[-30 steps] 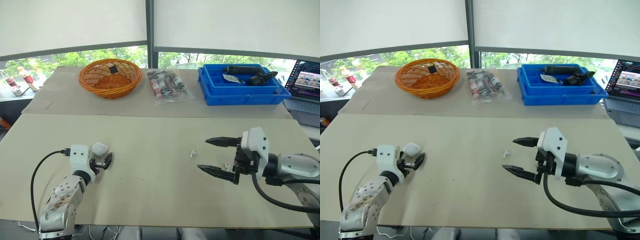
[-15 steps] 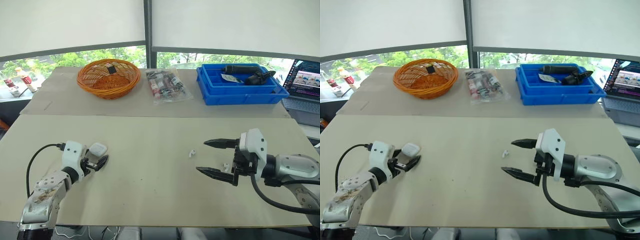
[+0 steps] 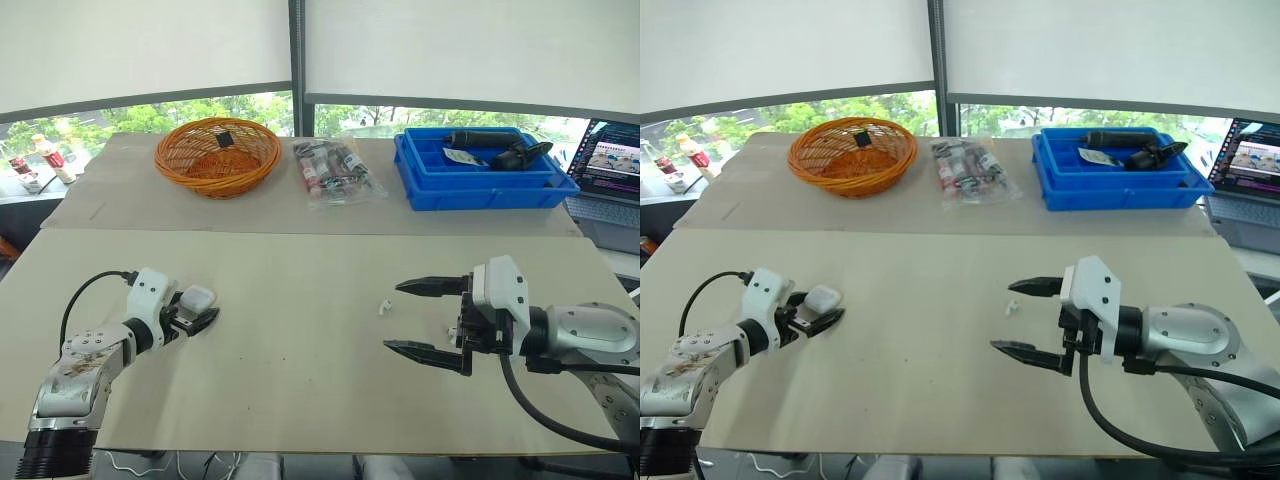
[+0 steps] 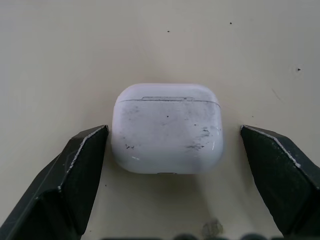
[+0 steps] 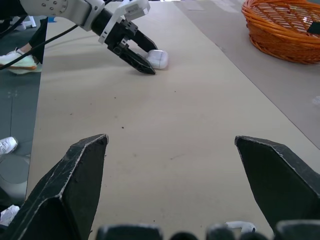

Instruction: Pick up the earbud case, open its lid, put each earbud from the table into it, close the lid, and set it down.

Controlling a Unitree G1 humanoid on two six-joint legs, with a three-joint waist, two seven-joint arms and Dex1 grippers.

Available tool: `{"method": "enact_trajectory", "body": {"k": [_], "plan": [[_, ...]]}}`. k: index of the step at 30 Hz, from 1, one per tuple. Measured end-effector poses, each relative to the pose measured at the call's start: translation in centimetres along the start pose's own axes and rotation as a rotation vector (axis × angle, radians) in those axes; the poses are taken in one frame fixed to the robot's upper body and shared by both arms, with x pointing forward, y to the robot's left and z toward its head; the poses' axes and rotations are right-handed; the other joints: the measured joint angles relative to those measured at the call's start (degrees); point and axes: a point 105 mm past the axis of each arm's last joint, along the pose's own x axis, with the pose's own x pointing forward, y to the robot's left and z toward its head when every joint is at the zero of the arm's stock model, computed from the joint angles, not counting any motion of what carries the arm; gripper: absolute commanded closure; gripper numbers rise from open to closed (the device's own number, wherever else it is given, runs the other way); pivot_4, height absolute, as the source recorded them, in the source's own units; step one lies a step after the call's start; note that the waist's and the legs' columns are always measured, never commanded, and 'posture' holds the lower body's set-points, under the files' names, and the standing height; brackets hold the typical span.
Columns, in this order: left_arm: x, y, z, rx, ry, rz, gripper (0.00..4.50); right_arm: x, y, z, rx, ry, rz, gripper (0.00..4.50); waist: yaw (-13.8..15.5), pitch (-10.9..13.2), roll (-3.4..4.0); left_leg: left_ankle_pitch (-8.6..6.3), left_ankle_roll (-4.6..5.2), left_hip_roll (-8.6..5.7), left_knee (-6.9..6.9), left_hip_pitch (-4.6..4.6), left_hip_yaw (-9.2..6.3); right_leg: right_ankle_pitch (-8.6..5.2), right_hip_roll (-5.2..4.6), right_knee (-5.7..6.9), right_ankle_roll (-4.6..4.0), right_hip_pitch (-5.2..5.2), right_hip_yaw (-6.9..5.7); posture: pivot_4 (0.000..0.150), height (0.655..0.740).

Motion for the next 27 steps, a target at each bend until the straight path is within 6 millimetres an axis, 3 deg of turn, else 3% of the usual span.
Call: {"method": "enact_trajectory", "body": {"k": [3,4,10,14,19,23,27], "plan": [[0.1,-0.2,0.0,0.006,0.009,-0.020,1.80,0.1,0.1,0.0,0.000,0.003,0.000,0.00,0.0,0.0,0.01,0.00,0.00,-0.01,0.00,0.00,0.00,0.00,-0.01,-0.01,0.00,0.00,0.00,0.150,0.7329],[0.1,-0.1,0.0,0.008,0.011,-0.023,1.96,0.1,0.1,0.1,-0.001,0.003,0.001,0.00,0.0,0.0,0.01,0.00,0.00,-0.01,0.00,0.00,0.00,0.00,-0.01,-0.01,0.00,0.00,0.00,0.150,0.7329],[-0.2,-0.1,-0.1,0.015,0.019,-0.044,1.96,0.3,0.3,0.3,-0.010,0.005,0.002,0.00,-0.1,0.0,0.02,0.00,0.00,0.00,0.00,0.00,0.00,0.00,-0.01,-0.01,0.00,0.00,0.00,0.150,0.7329],[-0.8,-1.2,-0.2,0.018,-0.019,-0.113,1.96,0.3,0.5,0.4,-0.026,0.013,0.001,0.00,-0.3,0.0,0.02,0.00,0.00,0.00,0.00,-0.02,0.00,0.00,-0.03,-0.05,0.00,-0.01,0.00,0.150,0.7329],[-0.5,-6.0,0.1,0.040,-0.136,-0.305,1.96,-0.3,1.1,0.2,0.026,0.011,-0.032,0.00,0.4,0.1,-0.08,0.00,0.00,-0.01,0.00,-0.11,-0.02,0.00,-0.06,-0.12,0.00,-0.02,-0.05,0.150,0.7329],[-0.3,-9.5,2.0,0.196,-0.277,-0.410,1.96,-0.8,1.0,-0.2,0.104,0.015,-0.068,0.00,0.6,0.1,-0.09,0.00,0.00,-0.01,0.00,-0.08,-0.01,0.01,-0.06,-0.13,-0.01,0.00,-0.03,0.150,0.7329],[0.5,-14.4,4.1,0.329,-0.475,-0.537,1.96,0.1,1.3,-0.7,0.241,0.029,-0.078,0.00,0.6,0.1,-0.09,0.00,0.00,0.00,0.00,-0.10,0.00,0.02,-0.02,-0.12,-0.03,0.00,-0.02,0.150,0.7329]]}}
